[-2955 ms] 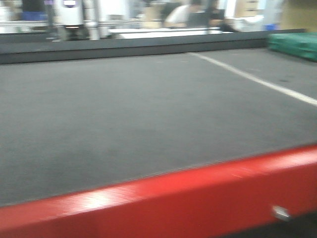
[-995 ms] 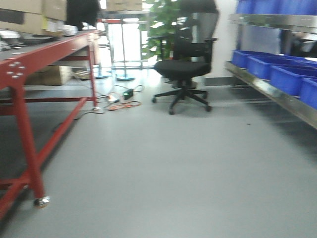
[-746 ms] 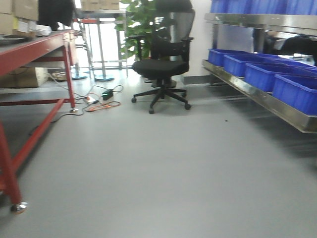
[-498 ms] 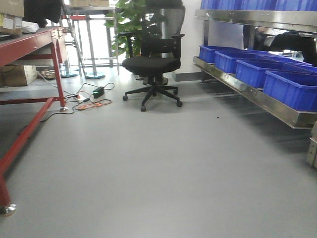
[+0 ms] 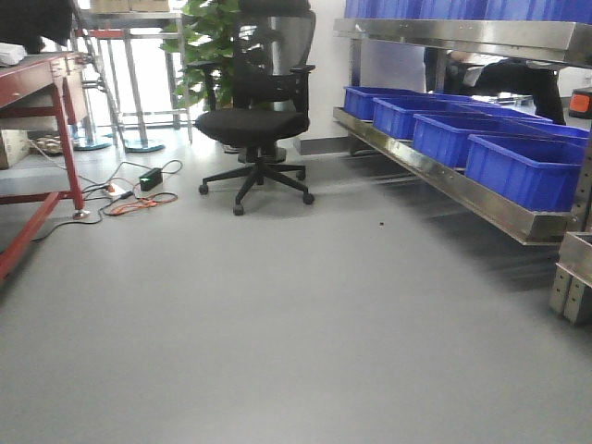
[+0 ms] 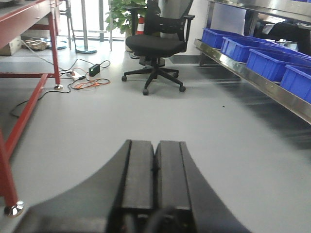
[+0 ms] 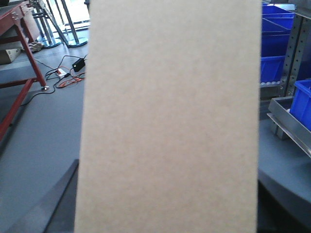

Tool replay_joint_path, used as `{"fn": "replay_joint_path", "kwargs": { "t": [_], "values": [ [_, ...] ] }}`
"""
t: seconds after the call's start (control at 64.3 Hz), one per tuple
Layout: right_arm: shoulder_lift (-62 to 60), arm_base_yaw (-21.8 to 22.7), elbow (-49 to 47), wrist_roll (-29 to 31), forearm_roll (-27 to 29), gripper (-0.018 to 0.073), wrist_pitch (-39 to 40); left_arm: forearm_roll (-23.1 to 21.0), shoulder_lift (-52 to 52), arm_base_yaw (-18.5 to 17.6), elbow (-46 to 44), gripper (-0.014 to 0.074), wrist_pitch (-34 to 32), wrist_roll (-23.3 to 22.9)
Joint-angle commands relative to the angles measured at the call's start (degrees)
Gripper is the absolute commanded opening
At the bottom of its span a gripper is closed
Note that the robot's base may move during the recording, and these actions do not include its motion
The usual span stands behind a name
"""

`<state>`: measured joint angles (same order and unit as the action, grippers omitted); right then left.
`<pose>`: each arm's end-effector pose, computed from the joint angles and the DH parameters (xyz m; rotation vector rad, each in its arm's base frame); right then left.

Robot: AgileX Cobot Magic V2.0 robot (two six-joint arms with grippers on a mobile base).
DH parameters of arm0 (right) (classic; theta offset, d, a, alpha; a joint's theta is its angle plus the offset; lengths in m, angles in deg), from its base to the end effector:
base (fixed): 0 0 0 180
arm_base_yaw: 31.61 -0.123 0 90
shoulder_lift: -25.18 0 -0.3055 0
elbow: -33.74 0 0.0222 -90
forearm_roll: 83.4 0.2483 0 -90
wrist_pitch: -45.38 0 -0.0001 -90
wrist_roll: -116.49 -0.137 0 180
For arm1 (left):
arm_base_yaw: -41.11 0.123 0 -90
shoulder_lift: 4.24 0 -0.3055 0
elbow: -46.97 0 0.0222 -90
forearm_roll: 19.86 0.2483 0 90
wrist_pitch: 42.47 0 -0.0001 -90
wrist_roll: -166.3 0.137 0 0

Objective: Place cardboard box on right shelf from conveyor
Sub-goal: 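Drive the base to the steel shelf rack holding the box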

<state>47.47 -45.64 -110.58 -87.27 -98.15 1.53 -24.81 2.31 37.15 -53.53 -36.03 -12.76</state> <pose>0.0529 -0.0117 0.3639 0.1134 1.7574 0.1875 0.0793 -0.0068 0.1911 0.0072 1.6150 -0.1149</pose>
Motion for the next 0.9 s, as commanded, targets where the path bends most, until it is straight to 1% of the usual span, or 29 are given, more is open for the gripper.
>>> {"fn": "replay_joint_path", "kwargs": {
  "t": [0.0,0.886],
  "values": [
    [0.70,0.23,-1.58,0.51,-1.06,0.0161,5.70,-0.27,-0.79,-0.03,-0.16,-0.0119,-4.79,-0.29],
    [0.70,0.23,-1.58,0.51,-1.06,0.0161,5.70,-0.27,-0.79,-0.03,-0.16,-0.0119,-4.79,-0.29]
  ]
}}
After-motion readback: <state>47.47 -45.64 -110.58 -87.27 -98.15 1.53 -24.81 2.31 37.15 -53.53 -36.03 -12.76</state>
